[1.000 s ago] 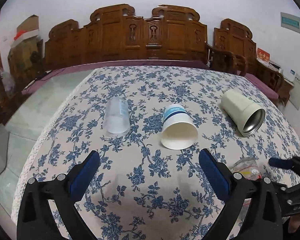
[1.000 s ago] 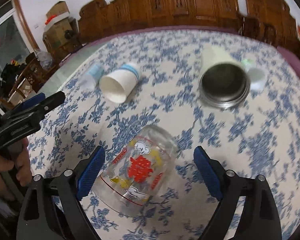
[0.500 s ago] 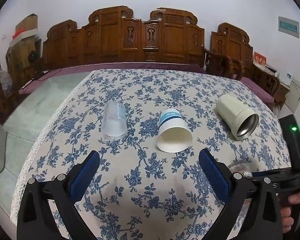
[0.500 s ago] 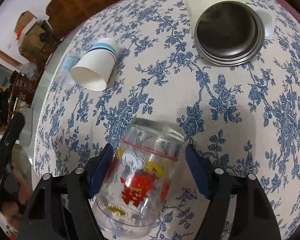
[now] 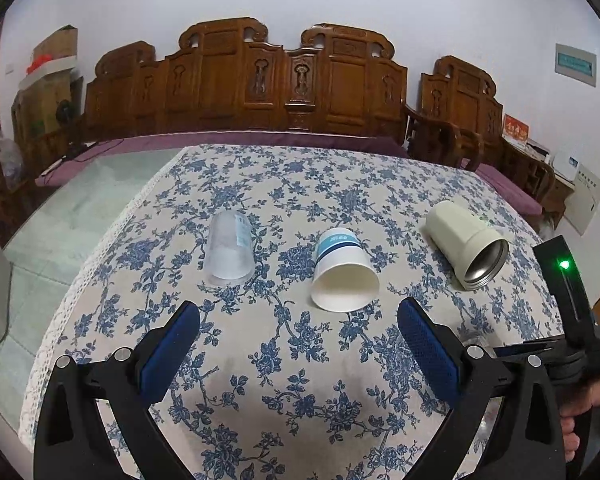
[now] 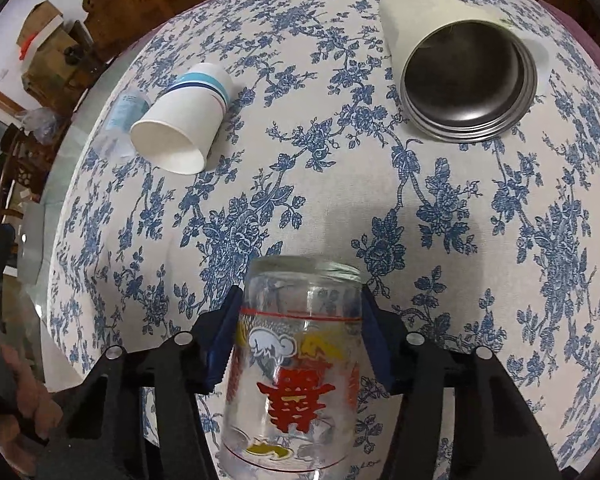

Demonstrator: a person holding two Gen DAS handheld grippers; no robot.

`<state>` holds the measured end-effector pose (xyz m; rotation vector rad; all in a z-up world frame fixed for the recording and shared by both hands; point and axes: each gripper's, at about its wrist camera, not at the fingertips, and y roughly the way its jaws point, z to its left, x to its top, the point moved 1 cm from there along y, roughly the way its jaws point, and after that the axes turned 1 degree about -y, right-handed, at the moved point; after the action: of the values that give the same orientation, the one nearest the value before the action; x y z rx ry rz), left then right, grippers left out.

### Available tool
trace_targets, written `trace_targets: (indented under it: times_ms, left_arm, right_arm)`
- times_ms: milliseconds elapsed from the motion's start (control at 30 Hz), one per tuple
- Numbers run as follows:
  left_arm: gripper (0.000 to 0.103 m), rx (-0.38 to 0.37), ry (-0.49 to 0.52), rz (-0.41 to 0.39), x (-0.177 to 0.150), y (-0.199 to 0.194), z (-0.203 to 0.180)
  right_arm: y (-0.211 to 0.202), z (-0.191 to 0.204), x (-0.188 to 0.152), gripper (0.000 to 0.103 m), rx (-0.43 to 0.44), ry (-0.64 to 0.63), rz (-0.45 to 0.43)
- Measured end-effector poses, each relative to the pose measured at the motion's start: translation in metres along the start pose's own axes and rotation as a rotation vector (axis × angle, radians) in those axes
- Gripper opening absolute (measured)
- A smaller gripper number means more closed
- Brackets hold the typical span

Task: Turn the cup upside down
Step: 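Close the right tool on the glass jar and rotate it upright, then lower the glass jar onto the tablecloth with the right tool and open it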

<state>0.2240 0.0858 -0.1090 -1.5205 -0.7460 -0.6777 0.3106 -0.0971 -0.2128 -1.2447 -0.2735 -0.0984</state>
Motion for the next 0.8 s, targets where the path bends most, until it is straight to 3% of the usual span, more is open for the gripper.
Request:
trace_targets:
  times_ms: [233, 433, 567, 800]
  left_arm:
    - [0.095, 0.002, 0.008, -0.002, 0.000, -0.002, -0.003]
    - [0.095, 0.003, 0.019, 0.002, -0.001, 0.000, -0.007]
    - [0.095, 0.004, 0.028, 0.007, -0.002, 0.002, -0.009]
    - [0.095, 0.020, 0.067, -0.006, -0.003, 0.000, -0.015]
  right_arm:
    - [-0.040, -0.001, -0.006, 0.058, 0.001, -0.084, -0.158]
    - [-0.066, 0.006, -0.007, 0.058, -0.068, -0.192, -0.293]
    - [-0.068, 0.014, -0.007, 0.058, -0.134, -0.267, -0.334]
    - [-0.064, 0.023, -0.008, 0.058, -0.168, -0.314, -0.339]
